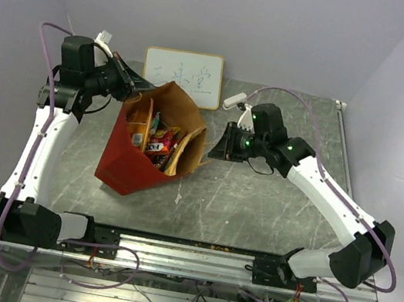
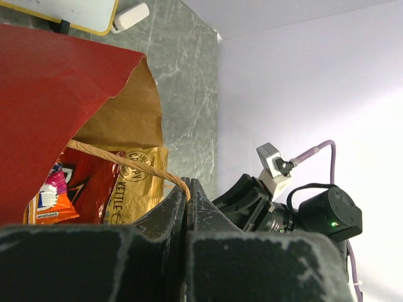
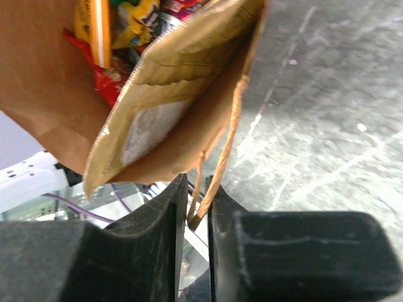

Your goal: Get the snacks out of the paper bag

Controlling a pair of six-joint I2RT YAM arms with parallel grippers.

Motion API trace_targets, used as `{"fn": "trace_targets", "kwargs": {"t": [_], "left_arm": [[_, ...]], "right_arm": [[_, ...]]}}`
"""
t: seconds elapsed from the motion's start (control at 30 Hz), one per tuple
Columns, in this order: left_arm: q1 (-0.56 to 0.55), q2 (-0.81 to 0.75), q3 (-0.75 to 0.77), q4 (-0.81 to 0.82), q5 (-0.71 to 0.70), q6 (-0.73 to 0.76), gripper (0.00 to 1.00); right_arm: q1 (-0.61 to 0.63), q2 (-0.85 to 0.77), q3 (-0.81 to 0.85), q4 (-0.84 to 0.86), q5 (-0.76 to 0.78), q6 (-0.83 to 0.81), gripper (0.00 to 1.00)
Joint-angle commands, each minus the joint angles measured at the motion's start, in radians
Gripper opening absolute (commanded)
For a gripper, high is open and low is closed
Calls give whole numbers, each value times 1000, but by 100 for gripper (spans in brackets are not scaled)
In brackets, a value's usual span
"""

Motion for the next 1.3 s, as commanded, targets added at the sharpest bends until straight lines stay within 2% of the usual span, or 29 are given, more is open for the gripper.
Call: {"fn": "trace_targets", "kwargs": {"t": [0.0,0.2,0.27,0.3,0.6,0.73,0.87,0.97,1.17,1.27], "left_arm": [[-7,-44,-1,26,-7,-4,7],[-7,-50,-60,75,56,-52,7],[-8,-49,-64,76,61,-53,7],[-7,-47,-61,67,59,-49,7],[-7,-43,-18,-8,68,-30,7],[-8,-52,-17,3,73,-52,7],[-8,-46,2,-16,84,-49,7],[-8,-59,2,-14,73,-55,7],[-7,-71,3,-13,68,-59,7],[-8,-68,11,-16,66,-56,7]], "right_arm": [[-6,-68,1,-143,140,-24,24],[-16,-80,69,-369,355,-12,66],[-19,-82,101,-435,433,20,90],[-21,-88,110,-449,450,33,99],[-51,-125,182,-259,326,138,100],[-27,-23,281,-237,245,187,100],[38,116,465,-336,315,161,100],[102,194,528,-340,310,178,97],[218,295,520,-293,346,260,89],[232,267,411,-246,365,353,83]]}}
